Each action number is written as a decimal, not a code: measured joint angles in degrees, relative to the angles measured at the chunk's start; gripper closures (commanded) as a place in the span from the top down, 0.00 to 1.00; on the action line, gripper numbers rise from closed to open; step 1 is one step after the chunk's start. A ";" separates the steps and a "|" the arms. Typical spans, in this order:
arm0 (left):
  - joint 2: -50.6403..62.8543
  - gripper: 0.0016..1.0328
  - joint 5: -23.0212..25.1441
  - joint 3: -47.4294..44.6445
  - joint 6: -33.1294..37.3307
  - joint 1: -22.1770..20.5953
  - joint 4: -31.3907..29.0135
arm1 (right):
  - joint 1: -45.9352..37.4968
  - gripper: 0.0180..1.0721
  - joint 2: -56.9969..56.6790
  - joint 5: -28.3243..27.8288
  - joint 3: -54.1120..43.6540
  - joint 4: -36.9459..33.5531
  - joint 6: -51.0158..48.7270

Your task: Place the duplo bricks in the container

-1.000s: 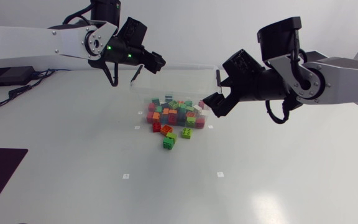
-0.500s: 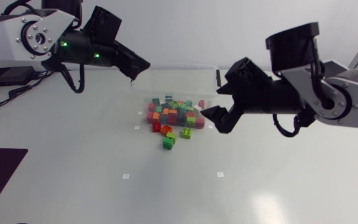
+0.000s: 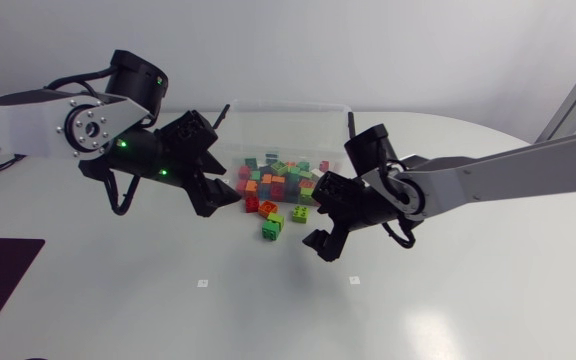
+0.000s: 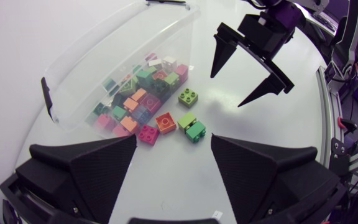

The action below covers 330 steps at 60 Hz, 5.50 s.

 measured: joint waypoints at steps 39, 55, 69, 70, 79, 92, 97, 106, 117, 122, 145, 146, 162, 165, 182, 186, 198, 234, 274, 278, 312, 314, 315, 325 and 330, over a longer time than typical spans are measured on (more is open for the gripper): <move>9.22 0.81 -3.10 -1.51 2.03 -0.66 2.54 | -2.01 0.95 16.26 0.85 13.77 0.94 -5.88; 9.33 0.81 -4.09 -1.49 2.03 -0.81 2.56 | -2.73 0.80 17.42 -0.11 14.62 0.90 -7.19; 9.33 0.81 -4.15 -1.51 2.03 -0.81 2.56 | -1.88 0.22 18.47 -1.31 15.93 -0.46 -7.85; 9.33 0.81 -4.15 -1.51 2.03 -0.81 2.56 | -1.81 0.21 18.47 -1.31 15.93 -0.52 -7.85; 9.33 0.81 -4.15 -2.01 2.01 -0.87 2.62 | -1.49 0.21 18.05 -1.70 15.69 -0.85 -8.00; 9.40 0.81 -4.15 -3.10 2.01 -1.29 5.35 | -2.01 0.21 10.47 -2.40 8.26 -3.21 -7.98; 10.12 0.85 -4.17 -3.10 2.01 -1.84 6.67 | -2.38 0.21 5.18 -2.60 5.29 -3.72 -7.93; 13.07 0.85 -4.02 -3.10 1.70 -4.98 6.69 | -3.21 0.21 -4.46 -2.84 2.21 -3.96 -6.82; 15.80 0.85 -3.61 -1.68 -4.87 -9.01 6.38 | -5.29 0.21 -12.76 -4.22 1.22 -5.20 -5.09; 17.35 0.88 -4.72 1.03 -8.96 -10.14 4.55 | -6.27 0.21 -15.06 -5.16 0.50 -5.29 -4.48; 24.04 0.89 -13.92 15.89 -23.80 -13.07 -5.68 | -11.93 0.21 -19.78 -8.68 -0.63 -5.16 -1.51; 24.50 0.89 -14.14 16.17 -24.37 -13.09 -5.99 | -12.20 0.21 -20.00 -8.85 -0.63 -5.16 -1.46; 28.96 0.88 -15.45 19.10 -29.83 -13.81 -10.82 | -14.93 0.21 -23.17 -10.97 0.63 -5.33 -0.20; 29.40 0.87 -15.52 19.71 -30.67 -13.94 -10.97 | -15.19 0.21 -23.26 -11.28 0.70 -5.35 -0.11; 31.47 0.40 -16.24 21.20 -33.88 -14.62 -11.19 | -16.59 0.21 -23.47 -11.67 2.82 -5.79 0.94; 31.85 0.36 -16.41 21.20 -34.14 -14.62 -11.21 | -16.65 0.21 -23.47 -11.82 3.89 -6.21 1.38; 32.17 0.33 -16.81 21.20 -34.29 -14.62 -11.41 | -16.68 0.21 -23.37 -11.82 7.72 -6.29 2.75; 20.72 0.31 -17.94 13.57 -33.33 -14.49 -12.96 | -13.60 0.21 -5.73 -8.04 18.43 1.40 8.85; 7.39 0.32 -17.20 22.77 -28.17 -6.16 -13.88 | -8.24 0.86 6.01 -1.18 28.52 0.46 9.25; 7.37 0.32 -16.48 23.58 -27.69 -5.86 -11.82 | -8.22 0.86 5.79 -0.92 28.52 0.35 9.25; 18.43 0.33 -10.84 34.67 -26.14 -0.90 -4.15 | -5.77 0.86 -14.12 -0.61 11.02 0.70 9.22; 19.34 0.33 -10.69 34.91 -26.14 -0.61 -3.85 | -5.33 0.86 -14.75 -0.61 9.66 0.72 9.20; 19.69 0.33 -10.58 34.99 -26.14 -0.57 -3.69 | -5.03 0.86 -15.10 -0.61 9.01 0.72 9.20; 23.89 0.34 -10.08 37.03 -26.12 0.20 -1.81 | -3.82 0.86 -15.87 -0.61 3.41 0.70 8.61; 25.66 0.35 -9.86 38.64 -26.12 0.42 -1.36 | -3.52 0.86 -15.76 -0.59 1.20 0.70 8.37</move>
